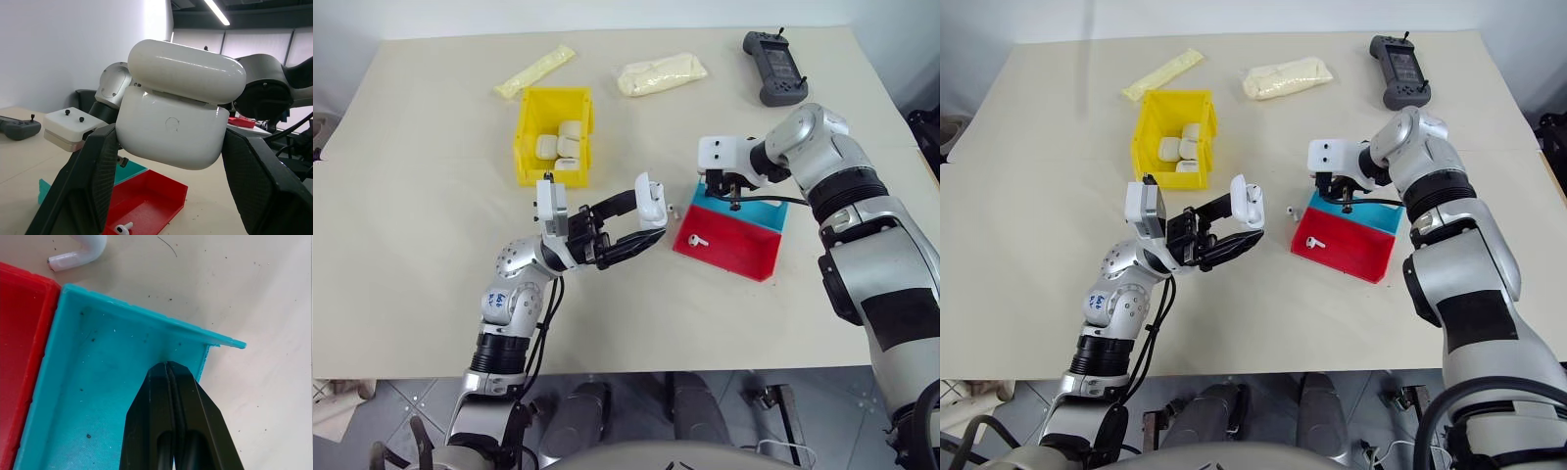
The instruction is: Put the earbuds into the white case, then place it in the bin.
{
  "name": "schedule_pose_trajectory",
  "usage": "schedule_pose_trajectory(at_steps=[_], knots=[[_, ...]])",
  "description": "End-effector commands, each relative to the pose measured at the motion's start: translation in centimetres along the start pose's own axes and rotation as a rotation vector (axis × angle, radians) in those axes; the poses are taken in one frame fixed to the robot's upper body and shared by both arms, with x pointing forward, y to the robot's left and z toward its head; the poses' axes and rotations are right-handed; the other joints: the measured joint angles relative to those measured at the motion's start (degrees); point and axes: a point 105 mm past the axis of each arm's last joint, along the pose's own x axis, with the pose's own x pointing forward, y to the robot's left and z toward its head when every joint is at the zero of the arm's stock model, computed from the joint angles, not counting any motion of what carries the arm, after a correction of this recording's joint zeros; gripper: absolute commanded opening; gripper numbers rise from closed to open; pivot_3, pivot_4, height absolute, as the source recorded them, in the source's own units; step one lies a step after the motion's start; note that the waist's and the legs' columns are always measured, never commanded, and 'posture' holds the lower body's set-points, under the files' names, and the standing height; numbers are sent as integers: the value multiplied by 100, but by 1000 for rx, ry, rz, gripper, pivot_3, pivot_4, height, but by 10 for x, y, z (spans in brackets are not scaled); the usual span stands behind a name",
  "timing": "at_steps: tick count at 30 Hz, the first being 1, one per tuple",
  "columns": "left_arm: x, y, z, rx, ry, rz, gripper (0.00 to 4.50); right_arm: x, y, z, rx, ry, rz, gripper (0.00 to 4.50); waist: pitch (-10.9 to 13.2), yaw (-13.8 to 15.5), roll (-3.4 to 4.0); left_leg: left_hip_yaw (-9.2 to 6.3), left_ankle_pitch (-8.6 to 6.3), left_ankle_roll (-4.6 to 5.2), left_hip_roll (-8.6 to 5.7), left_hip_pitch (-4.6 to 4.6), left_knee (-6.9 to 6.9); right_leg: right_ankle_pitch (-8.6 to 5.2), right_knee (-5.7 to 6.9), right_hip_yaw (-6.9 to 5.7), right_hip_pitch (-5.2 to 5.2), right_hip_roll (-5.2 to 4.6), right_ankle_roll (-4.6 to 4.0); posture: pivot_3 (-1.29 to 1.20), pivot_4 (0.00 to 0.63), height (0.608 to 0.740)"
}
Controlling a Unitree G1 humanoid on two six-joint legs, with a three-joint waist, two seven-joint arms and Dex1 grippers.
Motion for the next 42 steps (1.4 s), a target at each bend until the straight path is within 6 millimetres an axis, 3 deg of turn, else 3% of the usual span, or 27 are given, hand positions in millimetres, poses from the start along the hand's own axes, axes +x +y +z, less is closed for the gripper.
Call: schedule_pose_trajectory(at_steps=[1, 8, 15, 27, 30, 34, 42], knots=[[1, -4, 10, 41, -23, -15, 2842, -10, -1, 8, 0, -71, 18, 610, 0, -1, 0, 1, 0, 0, 0, 0, 0, 0, 0, 0, 0, 0, 0, 0, 150, 740], [2, -5, 9, 34, -25, -14, 2842, -22, -7, 2, -75, -49, -16, 2904, 0, 3, 0, 1, 0, 0, -1, -1, -1, 0, 0, 1, -1, 0, 0, 0, 150, 740], [3, -4, 10, 36, -30, -13, 2842, -22, -7, -12, -193, 21, -45, 2904, 0, 0, 0, 2, 0, 0, 0, -1, -4, 0, -1, 1, -3, 0, 0, 0, 150, 740], [1, -4, 11, 46, -30, 0, 2842, -13, -3, -14, -228, 24, -38, 2904, 0, -1, 0, 2, 0, 0, 0, -1, -5, -1, -1, 1, -4, 0, -1, 0, 150, 740], [1, -4, 11, 49, -29, 2, 2842, -12, -2, -14, -226, 26, -35, 2305, 0, -1, 0, 2, 0, 0, 0, -1, -3, -1, 0, 1, -3, 0, -1, 0, 150, 740], [0, -4, 12, 51, -27, 5, 2842, -11, -2, -14, -221, 27, -35, 1018, 0, -3, 0, 2, 0, 0, 0, -1, -3, -1, 0, 1, -3, 0, -1, 0, 150, 740], [0, -3, 12, 52, -26, 4, 2842, -11, -1, -14, -210, 24, -21, 1018, 0, -4, 0, 2, 0, 0, 0, 0, -2, -1, 1, 1, -2, 0, -1, 0, 150, 740]])
